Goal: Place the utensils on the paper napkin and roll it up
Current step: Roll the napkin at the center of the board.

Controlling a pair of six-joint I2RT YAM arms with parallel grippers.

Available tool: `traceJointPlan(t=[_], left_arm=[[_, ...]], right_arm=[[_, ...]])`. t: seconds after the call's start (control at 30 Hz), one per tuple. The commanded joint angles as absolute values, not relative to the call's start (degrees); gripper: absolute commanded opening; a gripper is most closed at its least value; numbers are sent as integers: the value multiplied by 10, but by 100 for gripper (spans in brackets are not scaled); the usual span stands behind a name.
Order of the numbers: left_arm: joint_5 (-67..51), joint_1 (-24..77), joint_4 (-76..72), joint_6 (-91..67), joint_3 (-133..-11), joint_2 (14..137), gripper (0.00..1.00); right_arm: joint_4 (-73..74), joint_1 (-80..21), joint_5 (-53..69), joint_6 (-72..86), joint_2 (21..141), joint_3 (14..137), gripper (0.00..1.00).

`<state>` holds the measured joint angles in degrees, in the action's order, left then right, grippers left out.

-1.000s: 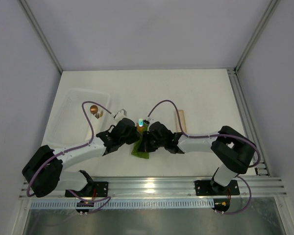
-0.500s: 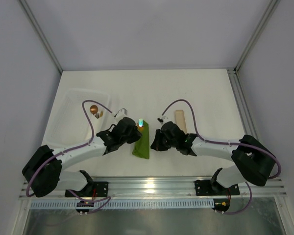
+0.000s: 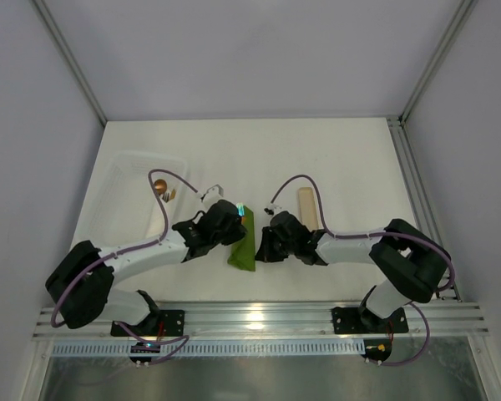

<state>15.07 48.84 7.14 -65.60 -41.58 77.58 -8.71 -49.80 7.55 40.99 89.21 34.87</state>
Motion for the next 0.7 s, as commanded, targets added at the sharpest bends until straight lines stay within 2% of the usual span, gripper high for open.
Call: traceJointPlan(t=[0.0, 0.67], left_arm=[[173, 498, 65, -661, -446, 786, 0], [185, 526, 25, -710, -483, 890, 0]], right_arm=[[-130, -498, 89, 414, 900, 349, 4], [-184, -497, 103, 430, 872, 304, 3]])
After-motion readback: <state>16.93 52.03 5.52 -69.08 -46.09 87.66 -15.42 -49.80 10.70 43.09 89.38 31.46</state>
